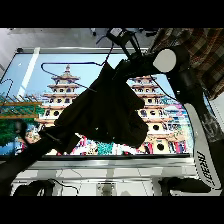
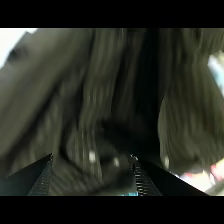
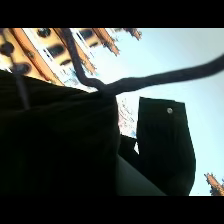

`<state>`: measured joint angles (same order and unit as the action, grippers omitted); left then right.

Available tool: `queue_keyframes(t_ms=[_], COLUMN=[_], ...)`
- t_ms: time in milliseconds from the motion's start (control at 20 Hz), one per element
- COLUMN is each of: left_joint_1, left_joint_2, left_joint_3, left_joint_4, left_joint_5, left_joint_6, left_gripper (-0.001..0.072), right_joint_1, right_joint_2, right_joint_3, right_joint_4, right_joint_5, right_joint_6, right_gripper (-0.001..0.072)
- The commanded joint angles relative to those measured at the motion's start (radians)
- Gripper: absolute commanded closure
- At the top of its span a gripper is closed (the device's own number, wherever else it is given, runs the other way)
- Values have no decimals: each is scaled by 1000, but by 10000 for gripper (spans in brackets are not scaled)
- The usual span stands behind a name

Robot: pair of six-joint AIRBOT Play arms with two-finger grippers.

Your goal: Fold the clothes and pants, and hang the long-sleeved shirts on hangers.

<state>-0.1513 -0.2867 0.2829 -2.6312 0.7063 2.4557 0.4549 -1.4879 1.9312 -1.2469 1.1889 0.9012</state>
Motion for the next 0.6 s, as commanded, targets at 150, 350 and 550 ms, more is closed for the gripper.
queue_keyframes(t_ms=[150, 350, 550], left_joint_1=[-222, -369, -402], left_joint_2=[-383, -591, -750], left_joint_3=[95, 244, 336], left_joint_4=[-101, -100, -100], left_joint_5=[-96, -222, -332], left_joint_6=[332, 404, 425], left_gripper=[158, 158, 157], right_joint_1=[1, 1, 1], right_joint_2=[66, 71, 71], right_joint_3=[1, 1, 1], right_joint_4=[93, 143, 152], right_joint_5=[10, 48, 87], right_joint_6=[29, 29, 29], right_gripper=[678, 677, 677])
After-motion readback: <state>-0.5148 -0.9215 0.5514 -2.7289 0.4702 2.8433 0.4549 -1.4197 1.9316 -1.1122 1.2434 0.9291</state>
